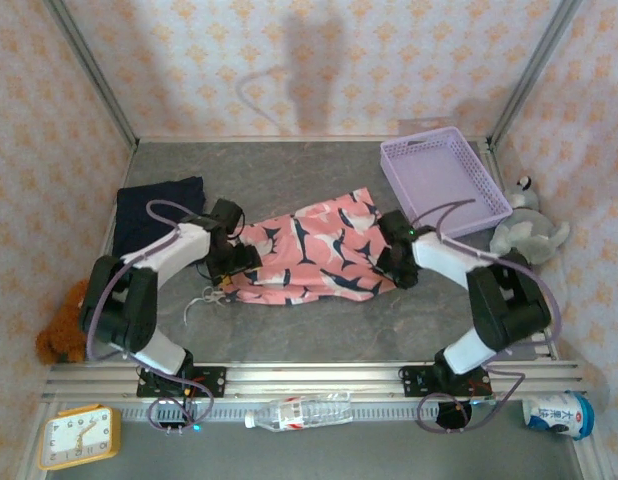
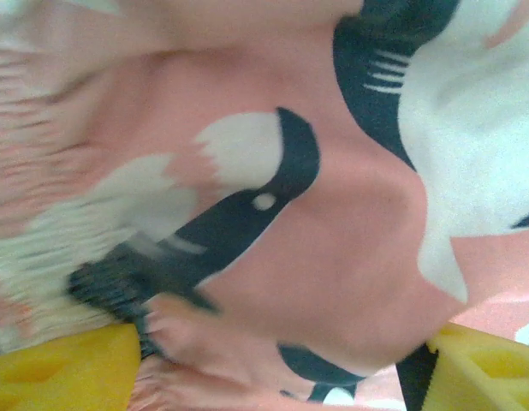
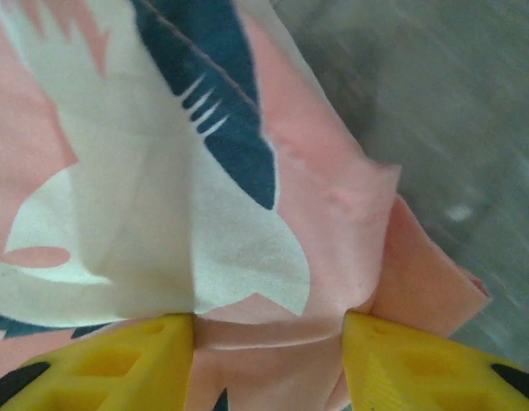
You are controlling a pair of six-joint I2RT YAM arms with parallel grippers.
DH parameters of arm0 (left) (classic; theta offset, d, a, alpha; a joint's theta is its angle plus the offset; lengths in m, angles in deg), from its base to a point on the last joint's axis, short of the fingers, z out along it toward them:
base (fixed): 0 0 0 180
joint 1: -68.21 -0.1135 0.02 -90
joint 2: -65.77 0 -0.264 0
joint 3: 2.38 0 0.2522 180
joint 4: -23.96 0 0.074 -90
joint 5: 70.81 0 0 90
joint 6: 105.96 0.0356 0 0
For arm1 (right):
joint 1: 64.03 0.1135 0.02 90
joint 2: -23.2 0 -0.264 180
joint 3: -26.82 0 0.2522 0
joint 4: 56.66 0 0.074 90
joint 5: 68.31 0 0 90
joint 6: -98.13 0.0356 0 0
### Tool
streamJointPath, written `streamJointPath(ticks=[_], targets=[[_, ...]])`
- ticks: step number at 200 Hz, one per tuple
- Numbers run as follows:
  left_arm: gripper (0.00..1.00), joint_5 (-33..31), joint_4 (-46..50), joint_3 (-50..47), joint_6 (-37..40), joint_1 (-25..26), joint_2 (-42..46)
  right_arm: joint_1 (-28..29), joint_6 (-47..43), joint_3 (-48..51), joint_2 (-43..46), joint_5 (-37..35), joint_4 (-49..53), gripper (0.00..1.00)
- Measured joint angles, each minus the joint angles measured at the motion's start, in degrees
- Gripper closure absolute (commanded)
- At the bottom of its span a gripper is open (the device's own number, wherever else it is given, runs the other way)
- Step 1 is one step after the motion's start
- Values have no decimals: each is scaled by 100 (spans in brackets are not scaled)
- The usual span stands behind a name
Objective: Fold and stack the mixed laundry pile
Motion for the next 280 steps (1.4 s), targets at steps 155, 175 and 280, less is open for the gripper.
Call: streamJointPath(ticks=[155, 175, 280], targets=[[23, -125, 326, -802, -363, -1040, 1276, 2188, 157, -3467, -2415, -138, -59, 68], [29, -39, -28, -977, -350, -1062, 1279, 2184, 251, -3475, -2658, -144, -63, 73], [44, 20, -1419, -1294, -238, -981, 306, 2159, 409, -3711, -3209, -273, -17, 100]])
